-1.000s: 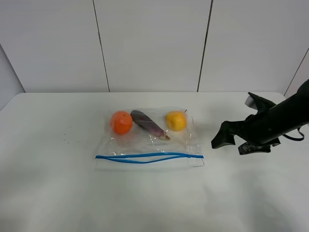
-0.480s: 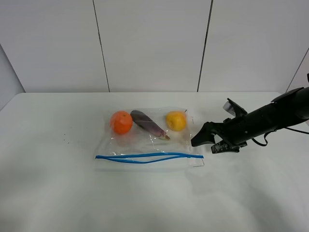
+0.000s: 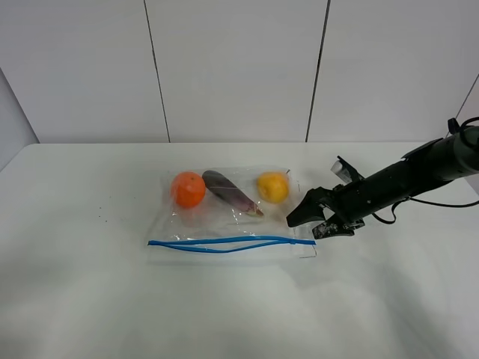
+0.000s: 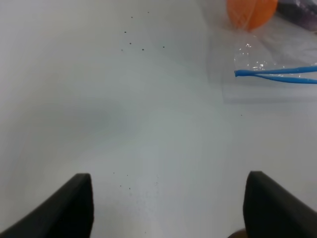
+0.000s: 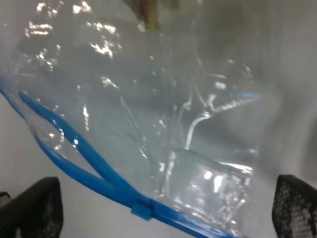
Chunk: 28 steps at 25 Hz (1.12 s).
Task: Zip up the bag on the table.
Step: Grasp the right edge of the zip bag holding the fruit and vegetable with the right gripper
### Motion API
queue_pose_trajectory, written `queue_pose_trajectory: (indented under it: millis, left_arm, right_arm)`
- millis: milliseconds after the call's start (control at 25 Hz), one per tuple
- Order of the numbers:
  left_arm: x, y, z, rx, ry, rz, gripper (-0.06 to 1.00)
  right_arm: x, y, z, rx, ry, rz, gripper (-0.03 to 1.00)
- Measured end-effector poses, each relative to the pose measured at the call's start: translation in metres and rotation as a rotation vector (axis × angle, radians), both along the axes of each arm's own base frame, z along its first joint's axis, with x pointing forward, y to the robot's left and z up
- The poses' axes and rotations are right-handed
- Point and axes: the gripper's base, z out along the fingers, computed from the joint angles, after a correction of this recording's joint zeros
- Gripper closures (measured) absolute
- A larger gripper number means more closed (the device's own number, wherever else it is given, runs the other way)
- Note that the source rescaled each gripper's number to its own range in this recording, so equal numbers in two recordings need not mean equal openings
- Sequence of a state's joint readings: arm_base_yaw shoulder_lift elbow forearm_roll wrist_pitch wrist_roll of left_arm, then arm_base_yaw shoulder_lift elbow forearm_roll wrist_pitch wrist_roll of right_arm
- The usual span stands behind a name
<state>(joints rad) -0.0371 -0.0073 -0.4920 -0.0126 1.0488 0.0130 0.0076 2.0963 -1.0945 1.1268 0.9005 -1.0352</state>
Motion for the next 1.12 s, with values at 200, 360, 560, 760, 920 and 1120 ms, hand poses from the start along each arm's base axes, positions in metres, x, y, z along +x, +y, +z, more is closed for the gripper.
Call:
queue_pose_trajectory:
  millis: [200, 360, 560, 760, 920, 1120]
  left_arm:
    - [0.0, 0.0, 0.0, 0.0, 0.0, 0.0, 0.13]
    - [0.0, 0.0, 0.0, 0.0, 0.0, 0.0, 0.13]
    - [0.0, 0.0, 0.0, 0.0, 0.0, 0.0, 0.13]
    - [0.0, 0.0, 0.0, 0.0, 0.0, 0.0, 0.13]
    - [0.0, 0.0, 0.0, 0.0, 0.0, 0.0, 0.13]
    - [0.0, 0.0, 0.0, 0.0, 0.0, 0.0, 0.13]
  right_arm:
    - [0.001, -0.007, -0.006, 0.045, 0.009, -0.008, -0.01]
    - [-0.001, -0.007, -0.011, 0.117, 0.028, 0.008, -0.01]
    - [0.0, -0.005, -0.02, 0.178, 0.038, 0.01, -0.01]
    - [-0.001, -0.004, -0.029, 0.185, 0.049, 0.013, 0.06]
    - [-0.002, -0.003, -0.027, 0.206, 0.051, 0.02, 0.23]
    - [-0.002, -0.004, -0.027, 0.21, 0.052, 0.02, 0.5]
